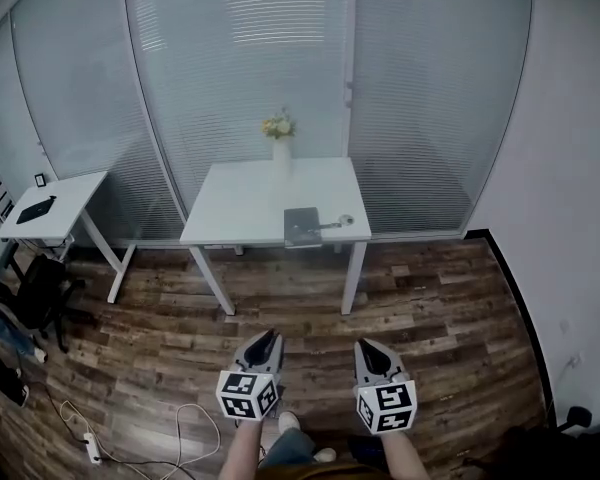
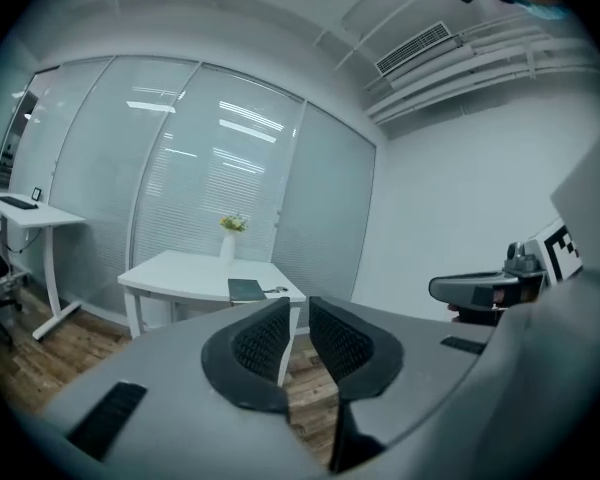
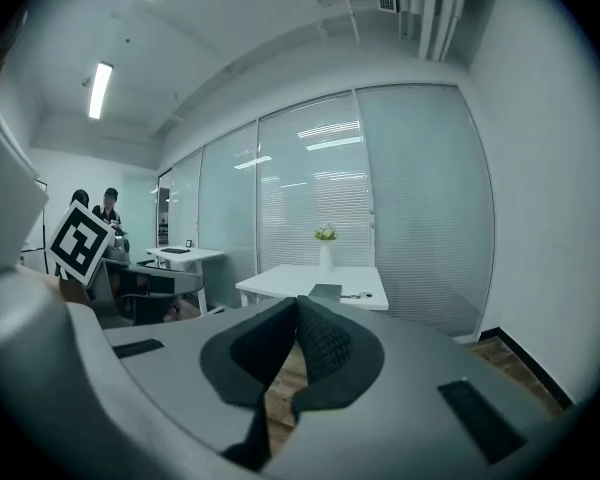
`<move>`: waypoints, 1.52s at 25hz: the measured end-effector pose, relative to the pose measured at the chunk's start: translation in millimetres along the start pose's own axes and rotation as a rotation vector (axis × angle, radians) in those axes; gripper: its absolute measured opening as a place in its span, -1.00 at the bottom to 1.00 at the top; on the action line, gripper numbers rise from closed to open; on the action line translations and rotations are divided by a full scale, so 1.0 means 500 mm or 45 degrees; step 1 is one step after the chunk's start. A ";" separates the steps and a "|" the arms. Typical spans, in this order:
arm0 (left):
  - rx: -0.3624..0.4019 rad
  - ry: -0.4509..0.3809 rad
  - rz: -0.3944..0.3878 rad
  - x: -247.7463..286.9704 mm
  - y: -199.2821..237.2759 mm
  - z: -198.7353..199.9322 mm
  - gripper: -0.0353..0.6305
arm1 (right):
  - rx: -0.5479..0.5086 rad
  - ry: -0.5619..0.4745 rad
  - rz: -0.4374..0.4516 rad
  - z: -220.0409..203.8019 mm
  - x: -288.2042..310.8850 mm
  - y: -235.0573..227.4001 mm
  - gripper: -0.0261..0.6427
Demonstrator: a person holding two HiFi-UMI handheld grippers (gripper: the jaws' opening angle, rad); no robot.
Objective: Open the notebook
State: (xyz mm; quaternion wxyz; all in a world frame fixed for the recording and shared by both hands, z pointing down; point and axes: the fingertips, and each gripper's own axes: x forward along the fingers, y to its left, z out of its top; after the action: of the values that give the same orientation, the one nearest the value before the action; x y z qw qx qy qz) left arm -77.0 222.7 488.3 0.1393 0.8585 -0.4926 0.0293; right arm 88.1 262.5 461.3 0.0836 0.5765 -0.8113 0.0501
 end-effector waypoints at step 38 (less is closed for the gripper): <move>0.386 0.501 -0.170 0.695 0.247 -0.085 -0.46 | 0.024 0.438 0.027 -0.121 0.658 -0.293 -0.47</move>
State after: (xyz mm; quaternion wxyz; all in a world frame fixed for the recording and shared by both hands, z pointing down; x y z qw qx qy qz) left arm -0.5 -115.7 620.4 0.1037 0.8779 -0.3884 0.2601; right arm 125.4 -79.9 582.1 0.2153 0.5515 -0.7906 0.1566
